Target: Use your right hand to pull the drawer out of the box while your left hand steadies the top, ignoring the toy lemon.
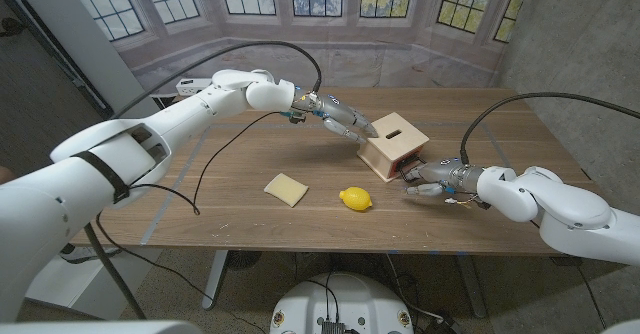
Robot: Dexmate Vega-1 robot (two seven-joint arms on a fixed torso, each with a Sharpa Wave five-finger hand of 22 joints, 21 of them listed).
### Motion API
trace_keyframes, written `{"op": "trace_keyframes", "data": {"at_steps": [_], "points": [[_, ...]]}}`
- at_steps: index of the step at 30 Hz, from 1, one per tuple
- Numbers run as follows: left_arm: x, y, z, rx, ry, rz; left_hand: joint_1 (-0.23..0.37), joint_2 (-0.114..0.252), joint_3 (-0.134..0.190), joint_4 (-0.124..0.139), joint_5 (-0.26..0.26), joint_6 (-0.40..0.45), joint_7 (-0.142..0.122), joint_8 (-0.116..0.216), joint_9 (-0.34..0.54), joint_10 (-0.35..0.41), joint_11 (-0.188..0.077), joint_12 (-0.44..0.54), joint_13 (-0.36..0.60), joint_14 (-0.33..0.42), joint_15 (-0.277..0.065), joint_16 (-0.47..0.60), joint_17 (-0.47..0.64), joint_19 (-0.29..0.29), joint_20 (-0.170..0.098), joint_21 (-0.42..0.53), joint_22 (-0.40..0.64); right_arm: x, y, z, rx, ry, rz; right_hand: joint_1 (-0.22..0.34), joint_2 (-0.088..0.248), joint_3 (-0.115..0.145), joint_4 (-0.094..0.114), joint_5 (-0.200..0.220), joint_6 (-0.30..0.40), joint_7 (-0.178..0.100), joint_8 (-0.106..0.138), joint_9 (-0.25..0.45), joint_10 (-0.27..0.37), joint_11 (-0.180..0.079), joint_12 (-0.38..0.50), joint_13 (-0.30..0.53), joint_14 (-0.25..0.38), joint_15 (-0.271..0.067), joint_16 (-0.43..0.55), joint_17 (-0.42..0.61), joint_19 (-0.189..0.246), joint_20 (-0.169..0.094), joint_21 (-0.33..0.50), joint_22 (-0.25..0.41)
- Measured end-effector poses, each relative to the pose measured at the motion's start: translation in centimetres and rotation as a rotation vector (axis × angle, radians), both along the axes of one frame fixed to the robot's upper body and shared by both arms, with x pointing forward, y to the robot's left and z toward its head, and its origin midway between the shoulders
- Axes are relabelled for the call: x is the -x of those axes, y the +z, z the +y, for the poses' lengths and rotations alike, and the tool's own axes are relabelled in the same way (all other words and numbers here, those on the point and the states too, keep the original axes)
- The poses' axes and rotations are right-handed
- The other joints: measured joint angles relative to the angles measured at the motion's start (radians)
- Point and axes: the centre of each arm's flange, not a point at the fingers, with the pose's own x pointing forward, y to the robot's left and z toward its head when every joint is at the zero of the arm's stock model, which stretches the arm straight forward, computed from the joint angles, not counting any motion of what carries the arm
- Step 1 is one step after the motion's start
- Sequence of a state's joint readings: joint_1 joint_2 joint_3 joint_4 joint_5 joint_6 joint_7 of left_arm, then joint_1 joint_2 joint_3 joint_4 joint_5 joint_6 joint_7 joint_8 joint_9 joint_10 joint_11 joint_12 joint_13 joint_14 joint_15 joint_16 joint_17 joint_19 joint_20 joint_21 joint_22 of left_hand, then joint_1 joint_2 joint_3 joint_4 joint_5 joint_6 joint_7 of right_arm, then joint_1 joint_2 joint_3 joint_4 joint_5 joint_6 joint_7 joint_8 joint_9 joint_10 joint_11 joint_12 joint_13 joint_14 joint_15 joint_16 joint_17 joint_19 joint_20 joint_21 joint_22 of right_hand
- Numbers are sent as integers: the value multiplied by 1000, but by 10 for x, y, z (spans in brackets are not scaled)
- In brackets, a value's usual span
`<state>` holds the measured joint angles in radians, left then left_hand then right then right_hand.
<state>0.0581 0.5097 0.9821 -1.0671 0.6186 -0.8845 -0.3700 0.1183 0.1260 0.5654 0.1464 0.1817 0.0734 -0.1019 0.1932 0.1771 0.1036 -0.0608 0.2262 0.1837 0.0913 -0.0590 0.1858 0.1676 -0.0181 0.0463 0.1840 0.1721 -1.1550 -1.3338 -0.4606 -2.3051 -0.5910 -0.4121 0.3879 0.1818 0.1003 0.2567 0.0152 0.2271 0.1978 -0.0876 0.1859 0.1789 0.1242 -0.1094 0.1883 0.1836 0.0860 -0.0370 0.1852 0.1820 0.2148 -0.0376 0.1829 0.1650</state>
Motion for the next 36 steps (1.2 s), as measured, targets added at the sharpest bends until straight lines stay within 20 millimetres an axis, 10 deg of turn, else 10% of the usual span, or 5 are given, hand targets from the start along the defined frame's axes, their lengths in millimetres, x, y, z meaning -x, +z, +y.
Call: {"op": "trace_keyframes", "data": {"at_steps": [36], "points": [[-2,-8,6,-30,68,14,-31,-8,-9,8,7,15,-7,0,0,47,-11,0,-2,52,-2,4,-2,0,0,6,0,3,7,0,28,2,5,-9,1,4,-4,0,0,0,0,0,0,0,0,0,0,0,0,0,0,0,0,1]]}}
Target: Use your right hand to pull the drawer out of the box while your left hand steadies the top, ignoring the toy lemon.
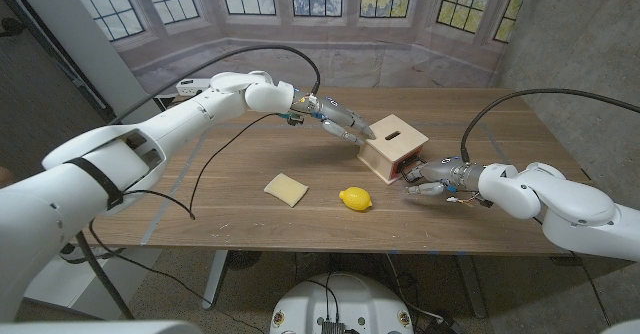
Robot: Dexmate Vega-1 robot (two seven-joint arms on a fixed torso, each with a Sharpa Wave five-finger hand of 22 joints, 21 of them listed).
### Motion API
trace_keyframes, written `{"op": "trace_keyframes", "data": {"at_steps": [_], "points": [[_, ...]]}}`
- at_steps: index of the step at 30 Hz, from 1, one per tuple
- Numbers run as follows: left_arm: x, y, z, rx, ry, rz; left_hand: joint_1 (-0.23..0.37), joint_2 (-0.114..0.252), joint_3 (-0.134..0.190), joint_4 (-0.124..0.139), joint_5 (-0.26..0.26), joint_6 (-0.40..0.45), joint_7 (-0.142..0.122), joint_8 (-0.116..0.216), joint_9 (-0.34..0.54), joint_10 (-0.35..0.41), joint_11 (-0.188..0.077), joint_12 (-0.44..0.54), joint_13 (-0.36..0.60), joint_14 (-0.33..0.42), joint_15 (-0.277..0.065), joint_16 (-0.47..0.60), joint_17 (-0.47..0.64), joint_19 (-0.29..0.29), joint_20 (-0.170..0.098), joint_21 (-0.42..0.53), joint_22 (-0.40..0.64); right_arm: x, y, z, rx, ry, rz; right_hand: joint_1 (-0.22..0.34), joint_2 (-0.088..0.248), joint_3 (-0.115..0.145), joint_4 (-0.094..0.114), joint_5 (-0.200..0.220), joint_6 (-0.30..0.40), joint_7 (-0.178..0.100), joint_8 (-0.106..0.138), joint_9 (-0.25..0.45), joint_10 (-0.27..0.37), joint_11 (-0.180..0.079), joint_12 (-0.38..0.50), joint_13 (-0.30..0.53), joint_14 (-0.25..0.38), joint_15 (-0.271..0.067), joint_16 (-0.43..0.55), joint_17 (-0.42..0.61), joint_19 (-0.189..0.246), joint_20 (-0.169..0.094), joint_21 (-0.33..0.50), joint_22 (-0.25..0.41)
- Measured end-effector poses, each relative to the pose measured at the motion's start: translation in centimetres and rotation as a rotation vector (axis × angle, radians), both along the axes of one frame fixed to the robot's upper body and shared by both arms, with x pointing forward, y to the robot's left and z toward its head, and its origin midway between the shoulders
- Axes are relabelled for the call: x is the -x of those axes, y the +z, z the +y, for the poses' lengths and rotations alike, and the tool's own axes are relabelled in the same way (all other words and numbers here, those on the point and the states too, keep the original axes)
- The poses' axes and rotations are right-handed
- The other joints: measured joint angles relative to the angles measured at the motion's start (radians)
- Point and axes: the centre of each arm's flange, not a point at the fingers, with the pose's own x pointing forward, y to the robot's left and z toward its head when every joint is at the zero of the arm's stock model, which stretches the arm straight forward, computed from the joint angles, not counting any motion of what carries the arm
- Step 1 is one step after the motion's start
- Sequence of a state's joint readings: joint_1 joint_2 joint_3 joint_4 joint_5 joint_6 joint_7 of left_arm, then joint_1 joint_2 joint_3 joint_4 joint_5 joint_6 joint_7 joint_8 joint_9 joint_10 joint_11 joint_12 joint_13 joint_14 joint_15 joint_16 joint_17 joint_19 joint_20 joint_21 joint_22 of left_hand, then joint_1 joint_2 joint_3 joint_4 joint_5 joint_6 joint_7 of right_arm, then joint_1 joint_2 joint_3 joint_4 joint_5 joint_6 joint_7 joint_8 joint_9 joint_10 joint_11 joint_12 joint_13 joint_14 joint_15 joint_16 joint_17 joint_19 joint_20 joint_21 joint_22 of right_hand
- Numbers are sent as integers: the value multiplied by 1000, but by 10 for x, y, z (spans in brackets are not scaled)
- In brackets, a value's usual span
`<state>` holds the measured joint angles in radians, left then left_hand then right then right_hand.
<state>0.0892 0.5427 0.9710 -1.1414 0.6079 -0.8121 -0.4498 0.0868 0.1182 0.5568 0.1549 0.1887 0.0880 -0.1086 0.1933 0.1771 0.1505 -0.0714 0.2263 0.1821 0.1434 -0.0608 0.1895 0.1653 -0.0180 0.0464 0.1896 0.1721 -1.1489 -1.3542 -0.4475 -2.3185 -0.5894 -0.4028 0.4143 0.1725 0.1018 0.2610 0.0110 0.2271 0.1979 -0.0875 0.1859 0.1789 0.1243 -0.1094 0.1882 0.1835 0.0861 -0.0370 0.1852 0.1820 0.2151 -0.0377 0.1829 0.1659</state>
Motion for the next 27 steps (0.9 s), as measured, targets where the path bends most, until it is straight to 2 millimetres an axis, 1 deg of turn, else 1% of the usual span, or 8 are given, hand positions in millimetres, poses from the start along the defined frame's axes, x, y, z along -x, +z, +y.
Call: {"op": "trace_keyframes", "data": {"at_steps": [5,18,20,27], "points": [[-1,-2,1,-4,6,5,-5,-5,-4,4,0,0,0,0,0,0,0,0,0,3,-3,0,0,0,0,0,0,1,-1,-1,6,-3,5,0,0,0,0,0,0,0,0,0,0,0,0,0,0,0,0,0,0,0,0,0],[-3,-5,3,-3,12,18,-5,-5,-4,4,4,0,0,0,0,0,0,-2,0,3,-4,-4,0,4,-4,0,0,4,-1,-4,17,-15,20,0,0,0,0,0,0,0,0,0,0,0,0,0,0,0,0,0,0,0,-3,-1],[-3,-5,3,-3,11,20,-15,-4,-4,4,4,0,0,0,0,0,0,-3,0,3,-4,-4,0,4,-4,0,0,4,-1,-4,19,-17,22,0,0,0,0,0,0,0,0,0,0,0,0,0,0,0,0,0,0,0,-3,-1],[-4,-7,4,-3,12,27,-16,-5,-4,4,4,0,0,0,0,0,0,-5,0,3,-4,-8,0,4,-4,0,0,4,0,-5,24,-24,30,-4,-4,0,0,0,0,0,0,0,0,0,0,0,0,0,0,0,0,0,-3,0]]}}
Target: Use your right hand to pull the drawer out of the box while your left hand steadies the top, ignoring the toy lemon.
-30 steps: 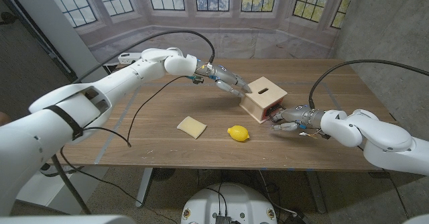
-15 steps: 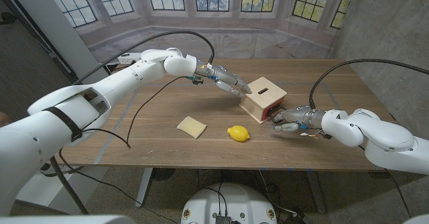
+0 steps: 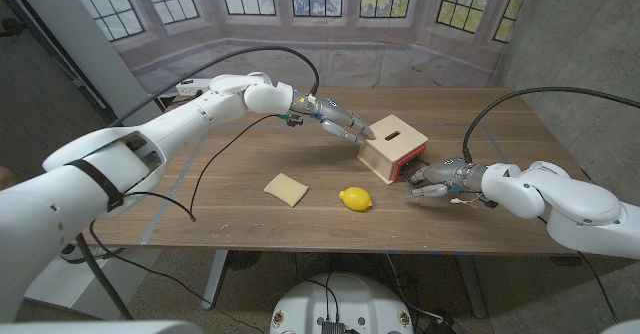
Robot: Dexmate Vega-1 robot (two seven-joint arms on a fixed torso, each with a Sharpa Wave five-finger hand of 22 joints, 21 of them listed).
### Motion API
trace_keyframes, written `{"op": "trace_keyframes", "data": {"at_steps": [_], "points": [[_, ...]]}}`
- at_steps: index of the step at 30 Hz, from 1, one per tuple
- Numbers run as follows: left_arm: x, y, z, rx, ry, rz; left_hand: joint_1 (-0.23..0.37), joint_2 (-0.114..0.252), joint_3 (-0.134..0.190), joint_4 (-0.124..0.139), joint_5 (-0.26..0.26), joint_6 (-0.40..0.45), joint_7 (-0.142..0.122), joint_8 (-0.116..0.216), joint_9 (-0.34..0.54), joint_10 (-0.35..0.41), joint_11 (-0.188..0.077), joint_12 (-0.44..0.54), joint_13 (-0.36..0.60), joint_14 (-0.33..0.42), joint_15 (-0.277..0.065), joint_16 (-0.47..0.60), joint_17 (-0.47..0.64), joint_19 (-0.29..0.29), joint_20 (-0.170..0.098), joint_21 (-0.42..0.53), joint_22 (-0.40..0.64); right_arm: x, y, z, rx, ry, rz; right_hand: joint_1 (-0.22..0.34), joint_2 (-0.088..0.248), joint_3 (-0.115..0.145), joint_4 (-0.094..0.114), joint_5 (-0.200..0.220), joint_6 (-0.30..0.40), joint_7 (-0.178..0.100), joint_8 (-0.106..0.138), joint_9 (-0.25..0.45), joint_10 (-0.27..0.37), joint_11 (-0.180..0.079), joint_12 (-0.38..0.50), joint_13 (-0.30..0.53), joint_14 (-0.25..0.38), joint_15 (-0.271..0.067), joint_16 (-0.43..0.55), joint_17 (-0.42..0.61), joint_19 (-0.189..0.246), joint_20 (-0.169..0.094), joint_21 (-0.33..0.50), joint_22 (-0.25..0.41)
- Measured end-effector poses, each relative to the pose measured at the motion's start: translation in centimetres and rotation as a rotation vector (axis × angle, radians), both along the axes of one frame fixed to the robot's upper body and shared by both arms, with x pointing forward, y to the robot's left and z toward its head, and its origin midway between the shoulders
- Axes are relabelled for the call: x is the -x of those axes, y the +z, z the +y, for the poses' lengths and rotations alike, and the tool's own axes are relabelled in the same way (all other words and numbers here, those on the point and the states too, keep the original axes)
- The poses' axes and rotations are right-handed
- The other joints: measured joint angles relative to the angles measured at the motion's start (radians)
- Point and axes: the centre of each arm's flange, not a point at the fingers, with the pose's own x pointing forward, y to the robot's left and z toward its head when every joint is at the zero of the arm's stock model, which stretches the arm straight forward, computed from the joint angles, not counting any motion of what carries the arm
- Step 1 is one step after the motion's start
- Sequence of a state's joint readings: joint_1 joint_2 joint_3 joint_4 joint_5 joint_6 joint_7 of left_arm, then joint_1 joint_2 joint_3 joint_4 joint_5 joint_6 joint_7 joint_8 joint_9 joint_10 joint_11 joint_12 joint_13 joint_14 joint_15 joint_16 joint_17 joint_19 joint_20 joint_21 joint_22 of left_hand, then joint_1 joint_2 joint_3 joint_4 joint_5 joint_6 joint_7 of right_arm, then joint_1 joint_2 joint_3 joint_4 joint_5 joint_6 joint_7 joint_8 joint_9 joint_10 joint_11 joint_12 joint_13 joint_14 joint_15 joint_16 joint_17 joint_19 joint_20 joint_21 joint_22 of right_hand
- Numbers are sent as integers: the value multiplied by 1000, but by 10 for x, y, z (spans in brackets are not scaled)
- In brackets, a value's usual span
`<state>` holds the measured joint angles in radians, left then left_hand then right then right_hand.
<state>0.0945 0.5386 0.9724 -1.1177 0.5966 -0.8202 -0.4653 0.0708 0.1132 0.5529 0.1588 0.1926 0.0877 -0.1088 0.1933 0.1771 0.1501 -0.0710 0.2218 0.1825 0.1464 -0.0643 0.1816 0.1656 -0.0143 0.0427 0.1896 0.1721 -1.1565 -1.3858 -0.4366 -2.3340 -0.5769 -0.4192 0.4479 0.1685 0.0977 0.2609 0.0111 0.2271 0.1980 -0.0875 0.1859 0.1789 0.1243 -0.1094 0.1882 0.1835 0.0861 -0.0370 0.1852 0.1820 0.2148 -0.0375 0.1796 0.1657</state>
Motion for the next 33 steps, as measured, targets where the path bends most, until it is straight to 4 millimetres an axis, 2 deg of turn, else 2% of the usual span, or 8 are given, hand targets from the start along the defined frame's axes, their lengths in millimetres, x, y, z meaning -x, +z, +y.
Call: {"op": "trace_keyframes", "data": {"at_steps": [33], "points": [[-6,-2,1,-2,-4,13,-8,0,0,0,4,0,0,-6,0,0,0,-14,0,-2,-2,-4,-1,4,-4,0,0,7,-5,-16,12,-81,49,-4,4,0,0,0,-4,4,0,0,0,0,0,0,0,0,0,0,-8,0,0,0]]}}
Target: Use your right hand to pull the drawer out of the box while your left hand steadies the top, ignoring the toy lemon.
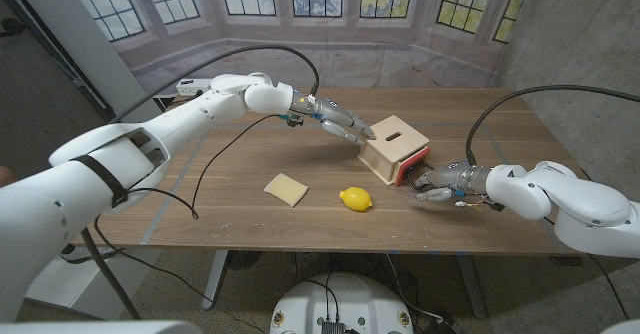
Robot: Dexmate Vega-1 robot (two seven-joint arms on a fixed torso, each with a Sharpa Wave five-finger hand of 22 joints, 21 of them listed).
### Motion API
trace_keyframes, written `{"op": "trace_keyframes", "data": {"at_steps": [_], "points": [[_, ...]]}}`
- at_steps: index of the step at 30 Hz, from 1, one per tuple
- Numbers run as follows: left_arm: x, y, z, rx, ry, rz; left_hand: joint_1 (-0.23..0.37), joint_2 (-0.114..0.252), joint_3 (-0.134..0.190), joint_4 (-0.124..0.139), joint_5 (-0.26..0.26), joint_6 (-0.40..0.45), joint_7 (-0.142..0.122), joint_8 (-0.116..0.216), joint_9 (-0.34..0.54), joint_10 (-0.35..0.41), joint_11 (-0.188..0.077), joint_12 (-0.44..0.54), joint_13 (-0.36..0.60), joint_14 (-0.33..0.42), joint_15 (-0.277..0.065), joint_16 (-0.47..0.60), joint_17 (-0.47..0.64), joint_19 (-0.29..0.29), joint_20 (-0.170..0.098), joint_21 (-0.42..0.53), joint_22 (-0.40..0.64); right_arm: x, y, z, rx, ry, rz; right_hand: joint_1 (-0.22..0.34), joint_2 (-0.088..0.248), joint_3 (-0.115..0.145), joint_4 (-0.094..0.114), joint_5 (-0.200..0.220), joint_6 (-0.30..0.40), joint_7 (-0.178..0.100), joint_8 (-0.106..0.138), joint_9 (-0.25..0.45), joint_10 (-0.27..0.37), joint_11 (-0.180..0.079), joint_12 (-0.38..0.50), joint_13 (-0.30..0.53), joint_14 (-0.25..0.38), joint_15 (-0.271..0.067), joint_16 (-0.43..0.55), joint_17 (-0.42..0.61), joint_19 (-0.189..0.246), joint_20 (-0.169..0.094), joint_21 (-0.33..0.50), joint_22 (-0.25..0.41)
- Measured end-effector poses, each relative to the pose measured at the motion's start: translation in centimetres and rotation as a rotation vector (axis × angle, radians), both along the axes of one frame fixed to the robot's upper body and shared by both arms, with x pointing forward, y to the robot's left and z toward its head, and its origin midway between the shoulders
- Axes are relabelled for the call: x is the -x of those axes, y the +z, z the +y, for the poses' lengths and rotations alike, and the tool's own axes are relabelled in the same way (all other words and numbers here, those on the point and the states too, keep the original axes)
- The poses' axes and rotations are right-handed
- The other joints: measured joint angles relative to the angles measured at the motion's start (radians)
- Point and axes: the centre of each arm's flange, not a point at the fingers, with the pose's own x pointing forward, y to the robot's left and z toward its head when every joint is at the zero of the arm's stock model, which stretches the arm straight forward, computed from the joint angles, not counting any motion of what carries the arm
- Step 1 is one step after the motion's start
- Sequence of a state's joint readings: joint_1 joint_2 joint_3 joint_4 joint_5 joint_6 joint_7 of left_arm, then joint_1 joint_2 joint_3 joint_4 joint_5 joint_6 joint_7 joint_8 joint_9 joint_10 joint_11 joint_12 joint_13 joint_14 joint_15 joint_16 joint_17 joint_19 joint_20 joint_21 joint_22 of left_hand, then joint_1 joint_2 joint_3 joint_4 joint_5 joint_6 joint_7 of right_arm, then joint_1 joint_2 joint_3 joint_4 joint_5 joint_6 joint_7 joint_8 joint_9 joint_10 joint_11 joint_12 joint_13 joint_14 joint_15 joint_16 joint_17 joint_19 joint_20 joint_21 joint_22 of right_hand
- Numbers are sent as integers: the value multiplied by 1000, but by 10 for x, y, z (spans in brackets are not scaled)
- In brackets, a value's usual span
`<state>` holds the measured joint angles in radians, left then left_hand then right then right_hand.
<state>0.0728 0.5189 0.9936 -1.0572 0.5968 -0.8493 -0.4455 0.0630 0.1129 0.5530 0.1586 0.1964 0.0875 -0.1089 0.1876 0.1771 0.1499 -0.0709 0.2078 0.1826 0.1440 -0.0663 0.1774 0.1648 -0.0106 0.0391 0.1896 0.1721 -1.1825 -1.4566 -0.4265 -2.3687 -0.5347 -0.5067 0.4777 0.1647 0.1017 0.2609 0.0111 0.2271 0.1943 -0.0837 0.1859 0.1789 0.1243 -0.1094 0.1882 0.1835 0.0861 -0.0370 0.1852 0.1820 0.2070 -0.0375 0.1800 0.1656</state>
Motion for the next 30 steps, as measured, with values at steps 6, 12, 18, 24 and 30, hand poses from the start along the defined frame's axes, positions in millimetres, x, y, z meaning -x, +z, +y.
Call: {"op": "trace_keyframes", "data": {"at_steps": [6,12,18,24,30], "points": [[-1,-1,1,1,2,3,0,0,0,0,0,0,0,0,0,0,0,4,0,0,1,-3,0,0,0,0,0,1,1,-2,5,-11,5,0,0,4,-4,0,0,0,0,0,0,0,0,0,0,0,0,0,0,0,0,0],[-1,-2,2,3,4,7,0,0,0,0,0,0,0,0,0,0,0,4,0,0,1,0,0,0,0,0,0,2,0,-5,11,-23,14,0,0,4,-4,0,0,0,0,0,-9,2,0,0,-4,4,0,0,-2,-2,2,-1],[-2,-2,3,6,6,12,0,1,0,0,0,0,0,0,0,-2,2,3,0,-1,2,0,0,0,0,0,0,4,0,-8,17,-34,22,0,0,4,-4,0,-3,3,0,0,-9,2,0,0,-4,3,0,0,-2,-2,3,-1],[-4,-4,3,7,8,17,-4,4,0,0,0,0,0,0,0,-2,2,2,0,-1,2,0,0,0,0,0,0,5,-2,-10,17,-48,31,-5,-5,4,-4,0,-3,3,0,0,-9,2,0,0,-4,3,0,0,-3,-3,3,0],[-5,-4,3,7,7,19,-7,1,0,0,0,0,0,0,0,-2,2,-1,0,-2,2,0,0,0,0,0,0,7,-3,-12,16,-59,37,-5,-5,4,-4,0,-3,3,0,0,-9,2,0,0,-4,3,0,0,-3,-3,2,0]]}}
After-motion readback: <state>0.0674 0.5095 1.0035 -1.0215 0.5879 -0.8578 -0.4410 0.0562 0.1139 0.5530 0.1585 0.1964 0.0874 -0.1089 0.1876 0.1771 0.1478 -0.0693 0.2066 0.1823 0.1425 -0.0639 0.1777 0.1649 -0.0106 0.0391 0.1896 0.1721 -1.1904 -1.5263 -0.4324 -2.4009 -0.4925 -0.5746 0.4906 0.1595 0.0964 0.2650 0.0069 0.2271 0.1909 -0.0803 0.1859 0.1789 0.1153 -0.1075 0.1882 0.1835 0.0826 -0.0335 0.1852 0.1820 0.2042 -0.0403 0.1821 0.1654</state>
